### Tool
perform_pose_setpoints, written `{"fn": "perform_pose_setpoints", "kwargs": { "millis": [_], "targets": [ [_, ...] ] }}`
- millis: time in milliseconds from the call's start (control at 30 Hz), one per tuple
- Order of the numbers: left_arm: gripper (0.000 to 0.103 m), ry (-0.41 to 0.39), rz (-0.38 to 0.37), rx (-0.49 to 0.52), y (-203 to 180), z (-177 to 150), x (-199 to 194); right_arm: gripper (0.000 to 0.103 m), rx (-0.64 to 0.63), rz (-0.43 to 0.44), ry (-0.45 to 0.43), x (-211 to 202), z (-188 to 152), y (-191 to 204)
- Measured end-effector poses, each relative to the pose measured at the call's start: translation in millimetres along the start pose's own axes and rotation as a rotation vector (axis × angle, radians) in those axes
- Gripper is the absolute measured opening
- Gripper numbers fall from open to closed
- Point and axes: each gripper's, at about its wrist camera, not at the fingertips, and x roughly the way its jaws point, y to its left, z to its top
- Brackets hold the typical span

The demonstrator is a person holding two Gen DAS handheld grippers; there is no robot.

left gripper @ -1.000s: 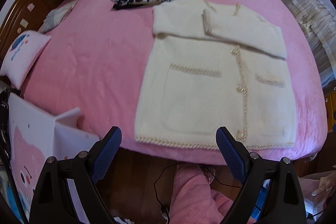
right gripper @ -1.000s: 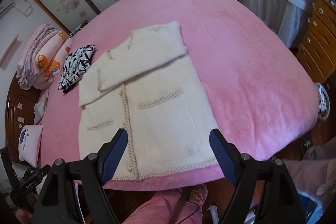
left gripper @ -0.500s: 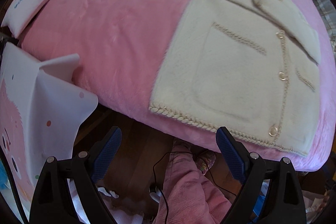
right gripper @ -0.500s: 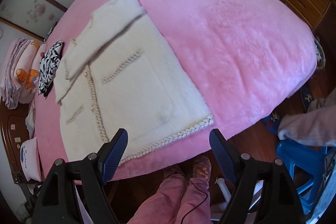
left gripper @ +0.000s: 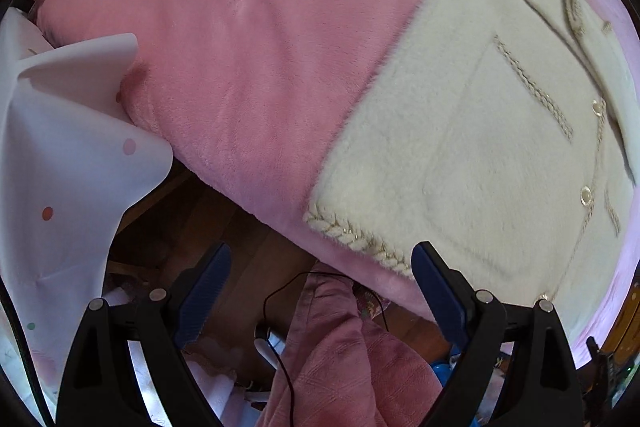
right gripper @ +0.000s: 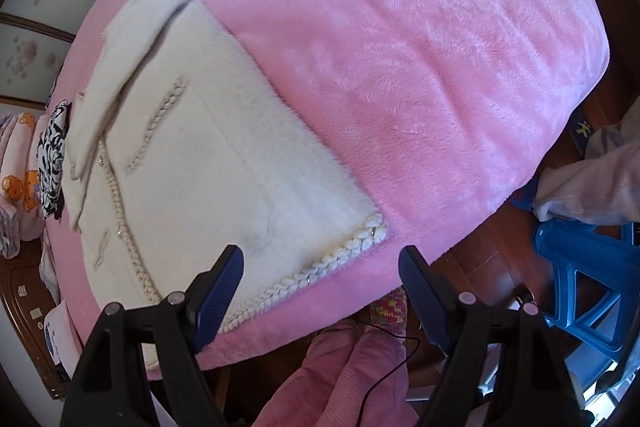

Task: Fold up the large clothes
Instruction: 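Move both tools to the braided hem and grasp it with both, then lift the hem with both tools and fold it over toward the collar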

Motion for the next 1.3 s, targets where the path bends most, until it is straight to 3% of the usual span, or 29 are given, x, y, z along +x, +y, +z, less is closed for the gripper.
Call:
{"fn": "perform_pose_setpoints", "kwargs": {
  "millis": [333, 533, 633, 733, 867, 967, 1067, 1167, 1200, 1300],
  "targets": [
    [0.090, 0.046, -0.001, -0.046, 0, 14, 30, 0.070, 0.032, -0.074, 0.059, 43, 15, -12],
    [0.090, 0.089, -0.085, -0.068, 0, 11, 48, 0.062, 0.018, -0.054, 0.071, 52, 23, -11],
    [0.085, 0.082, -0.109, -0.074, 0, 7, 53, 0.061, 0.000, -0.055, 0.081, 58, 24, -7],
    [0.079, 0.074, -0.137, -0.074, 2, 5, 55, 0.060, 0.001, -0.046, 0.082, 61, 24, -9],
    [0.062, 0.061, -0.172, -0.078, 3, 6, 57, 0.057, 0.009, -0.024, 0.078, 63, 23, -15],
    [0.053, 0.031, -0.156, -0.077, 1, 2, 51, 0.053, 0.003, -0.028, 0.073, 63, 21, -11],
    [0.035, 0.010, -0.134, -0.079, -1, 1, 44, 0.042, -0.007, -0.039, 0.065, 60, 19, -8],
    [0.023, 0.002, -0.158, -0.096, -2, -2, 39, 0.027, -0.011, -0.046, 0.063, 55, 15, -4],
    [0.021, -0.001, -0.151, -0.099, -4, -2, 36, 0.021, -0.018, -0.042, 0.063, 53, 15, -4],
    [0.018, -0.013, -0.106, -0.075, -11, 0, 27, 0.017, -0.056, -0.055, 0.063, 48, 18, 1]
  ]
}}
